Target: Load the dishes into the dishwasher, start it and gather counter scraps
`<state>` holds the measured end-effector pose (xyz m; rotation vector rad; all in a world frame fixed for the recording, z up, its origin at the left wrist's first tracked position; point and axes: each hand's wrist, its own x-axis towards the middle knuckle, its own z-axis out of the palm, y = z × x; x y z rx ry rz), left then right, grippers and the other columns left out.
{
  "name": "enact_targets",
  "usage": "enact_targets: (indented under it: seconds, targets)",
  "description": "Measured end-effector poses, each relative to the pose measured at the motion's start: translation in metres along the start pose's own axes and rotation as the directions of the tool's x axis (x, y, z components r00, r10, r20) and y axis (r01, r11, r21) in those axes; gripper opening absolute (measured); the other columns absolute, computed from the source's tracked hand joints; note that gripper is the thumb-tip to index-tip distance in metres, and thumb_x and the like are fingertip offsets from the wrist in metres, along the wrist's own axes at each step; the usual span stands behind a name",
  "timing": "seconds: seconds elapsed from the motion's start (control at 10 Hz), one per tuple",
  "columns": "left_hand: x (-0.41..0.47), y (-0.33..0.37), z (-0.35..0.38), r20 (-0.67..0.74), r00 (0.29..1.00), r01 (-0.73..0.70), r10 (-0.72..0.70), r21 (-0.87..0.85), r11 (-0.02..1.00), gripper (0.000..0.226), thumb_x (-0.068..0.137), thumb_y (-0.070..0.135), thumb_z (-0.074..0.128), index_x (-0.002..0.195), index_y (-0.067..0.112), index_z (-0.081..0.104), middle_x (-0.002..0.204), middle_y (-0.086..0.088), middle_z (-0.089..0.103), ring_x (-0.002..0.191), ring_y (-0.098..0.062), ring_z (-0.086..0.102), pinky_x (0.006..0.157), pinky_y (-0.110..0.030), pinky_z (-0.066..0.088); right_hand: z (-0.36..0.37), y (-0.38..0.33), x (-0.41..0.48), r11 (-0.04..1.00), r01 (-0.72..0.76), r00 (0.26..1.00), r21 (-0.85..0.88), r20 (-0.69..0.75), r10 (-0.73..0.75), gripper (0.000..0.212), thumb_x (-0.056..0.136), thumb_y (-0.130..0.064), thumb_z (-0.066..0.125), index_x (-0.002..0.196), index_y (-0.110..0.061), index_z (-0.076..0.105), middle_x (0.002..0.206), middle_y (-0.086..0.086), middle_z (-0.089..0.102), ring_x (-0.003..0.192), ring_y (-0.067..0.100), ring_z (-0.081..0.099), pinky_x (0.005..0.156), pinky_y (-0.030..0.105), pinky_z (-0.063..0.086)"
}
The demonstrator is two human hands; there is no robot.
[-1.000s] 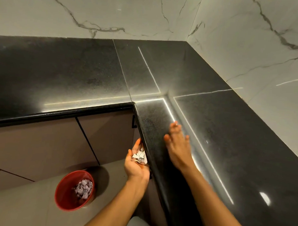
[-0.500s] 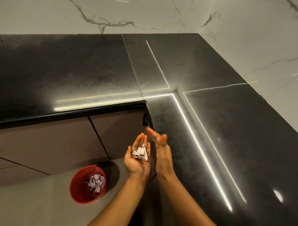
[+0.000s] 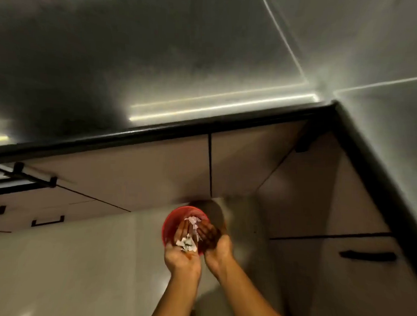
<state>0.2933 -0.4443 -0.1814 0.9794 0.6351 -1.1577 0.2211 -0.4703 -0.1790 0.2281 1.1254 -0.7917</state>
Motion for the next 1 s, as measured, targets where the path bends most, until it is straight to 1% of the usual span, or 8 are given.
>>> enact_targets:
  seconds: [0.2,0.4,0.5,0.6,0.7,0.8,0.9,1.0]
  targets:
    - [0.185,0.012,-0.084,-0.095,0.991,0.118,-0.096,0.254,0.960,0.075,0.096,0.062,0.017,0.135,0.006,0.047,0.135,-0.016,0.052,0.135,-0.031,0.038,0.111,-0.036,0.028,-0.031,0.091,0.180,0.997,-0.016,0.996,-0.072,-0.091,0.009,0.049,0.097,-0.043,0.038,0.127,-0.009,0.056,0.123,0.014,0.061,0.109,0.026,0.059,0.091,0.040,0.050]
    - [0.262,0.016,-0.130,-0.102,0.978,0.203,-0.184,0.688,0.697,0.064,0.094,0.064,0.015,0.135,0.025,0.046,0.117,-0.002,0.053,0.122,-0.031,0.047,0.101,-0.050,0.034,-0.079,0.121,0.272,0.984,0.047,0.977,-0.170,-0.199,-0.081,0.032,0.099,-0.030,0.037,0.100,-0.013,0.065,0.078,0.002,0.072,0.065,0.013,0.067,0.061,0.027,0.053]
    - [0.271,0.021,-0.151,-0.140,0.981,0.192,-0.132,0.762,0.618,0.043,0.101,0.039,0.039,0.134,0.014,0.051,0.120,-0.008,0.062,0.107,-0.033,0.060,0.082,-0.047,0.054,-0.094,0.128,0.275,0.962,0.040,0.959,-0.269,-0.260,-0.112,0.029,0.099,-0.030,0.040,0.116,-0.013,0.055,0.094,0.009,0.065,0.065,0.013,0.065,0.054,0.022,0.049]
    - [0.272,0.024,-0.158,-0.140,0.990,0.127,-0.025,0.796,0.592,0.032,0.087,-0.002,0.059,0.120,0.000,0.059,0.087,-0.010,0.073,0.072,-0.023,0.070,0.054,-0.031,0.059,-0.102,0.123,0.262,0.914,0.053,0.939,-0.401,-0.292,-0.183,0.023,0.094,-0.012,0.049,0.110,0.003,0.058,0.095,0.020,0.069,0.053,0.013,0.064,0.046,0.019,0.049]
    - [0.264,0.024,-0.149,-0.120,0.993,0.108,-0.014,0.833,0.542,0.020,0.087,0.003,0.060,0.106,0.005,0.061,0.065,-0.003,0.072,0.056,-0.017,0.069,0.065,-0.034,0.058,-0.098,0.118,0.252,0.844,0.075,0.942,-0.530,-0.239,-0.234,0.034,0.084,-0.001,0.061,0.117,0.004,0.058,0.106,0.021,0.067,0.077,0.023,0.068,0.077,0.035,0.058]
    - [0.248,0.018,-0.133,-0.055,0.995,0.096,-0.088,0.811,0.577,0.024,0.098,0.004,0.043,0.111,0.019,0.056,0.081,-0.003,0.069,0.072,-0.019,0.066,0.070,-0.035,0.056,-0.093,0.126,0.249,0.745,0.091,0.968,-0.661,-0.116,-0.222,0.063,0.080,0.009,0.055,0.137,-0.015,0.045,0.136,0.012,0.050,0.118,0.033,0.051,0.099,0.045,0.045]
    - [0.237,0.020,-0.124,-0.024,0.996,0.074,-0.089,0.793,0.604,0.045,0.098,-0.004,0.034,0.130,0.024,0.048,0.111,-0.008,0.061,0.084,-0.021,0.060,0.070,-0.037,0.054,-0.090,0.119,0.230,0.714,0.123,0.966,-0.690,-0.082,-0.246,0.051,0.090,0.003,0.051,0.139,-0.004,0.040,0.136,0.014,0.049,0.120,0.031,0.051,0.088,0.026,0.046]
    - [0.229,0.027,-0.122,-0.031,0.991,0.111,-0.130,0.734,0.670,0.039,0.103,0.017,0.034,0.140,0.005,0.039,0.128,-0.021,0.056,0.085,-0.026,0.065,0.067,-0.039,0.056,-0.083,0.114,0.217,0.751,0.074,0.962,-0.656,-0.150,-0.227,0.038,0.095,-0.011,0.049,0.131,-0.001,0.050,0.133,0.018,0.054,0.114,0.029,0.057,0.082,0.026,0.053]
